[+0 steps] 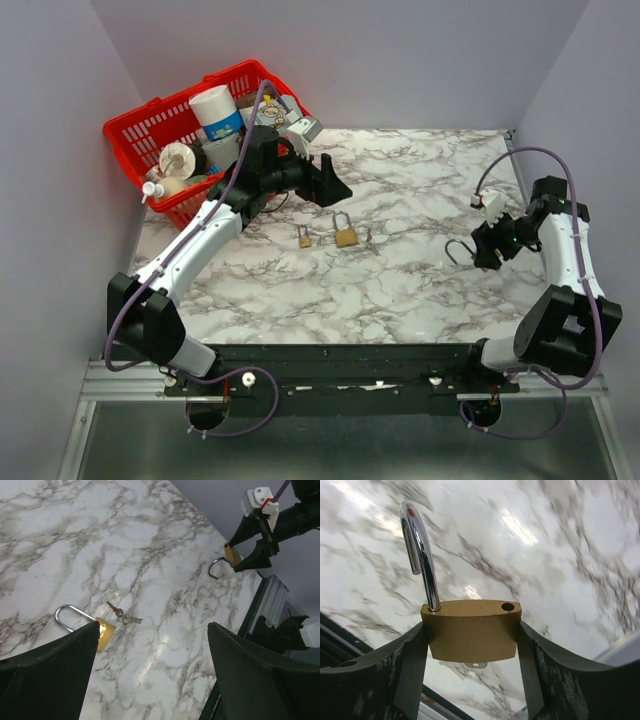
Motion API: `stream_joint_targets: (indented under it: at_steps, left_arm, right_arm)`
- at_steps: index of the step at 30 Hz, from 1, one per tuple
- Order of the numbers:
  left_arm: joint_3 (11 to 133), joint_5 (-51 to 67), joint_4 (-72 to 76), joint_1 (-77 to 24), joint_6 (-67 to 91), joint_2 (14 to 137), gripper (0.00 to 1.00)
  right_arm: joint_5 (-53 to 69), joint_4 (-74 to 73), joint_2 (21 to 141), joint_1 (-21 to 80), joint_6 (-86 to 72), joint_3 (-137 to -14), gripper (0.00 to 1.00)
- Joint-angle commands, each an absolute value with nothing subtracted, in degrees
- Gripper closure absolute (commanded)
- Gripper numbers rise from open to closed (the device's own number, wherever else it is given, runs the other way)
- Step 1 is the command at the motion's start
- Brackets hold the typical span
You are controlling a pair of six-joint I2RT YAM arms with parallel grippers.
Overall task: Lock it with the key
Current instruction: Pick up the lock from the center of the board.
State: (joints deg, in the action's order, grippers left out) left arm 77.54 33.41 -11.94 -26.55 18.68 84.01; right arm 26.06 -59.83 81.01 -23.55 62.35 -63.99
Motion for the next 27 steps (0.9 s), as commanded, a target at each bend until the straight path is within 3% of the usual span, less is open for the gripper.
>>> stream_joint_targets:
  at_steps: [1, 5, 21, 24, 25, 27]
  left_arm:
    - [75.42, 46.03, -1.52, -28.91, 21.8, 86.13, 0.07]
    - [67.26, 53.25, 16.48, -31.63, 23.29, 86.13, 0.09]
    - [71.02, 54.93, 6.86, -42.36, 5.89, 92.37, 0.18]
    - [71.1, 55.02, 6.59, -42.8, 5.36, 92.55, 0.28]
    - [71.1, 55.45, 6.59, -42.8, 5.27, 92.55, 0.39]
    - [71.1, 56.42, 6.68, -42.98, 4.92, 92.81, 0.47]
  right_arm:
    - [38.04, -68.11, 76.12, -15.57, 59.08, -68.99, 0.94]
    - [40.95, -69.34, 74.53, -7.32, 53.89, -71.36, 0.96]
    - [43.77, -71.54, 73.21, 10.54, 43.6, -79.8, 0.98]
    - [43.59, -71.89, 73.39, 11.6, 43.33, -80.59, 0.98]
    - [43.59, -72.16, 73.74, 11.78, 43.33, -81.03, 0.98]
    - [43.51, -72.95, 74.09, 12.48, 43.68, -82.43, 0.98]
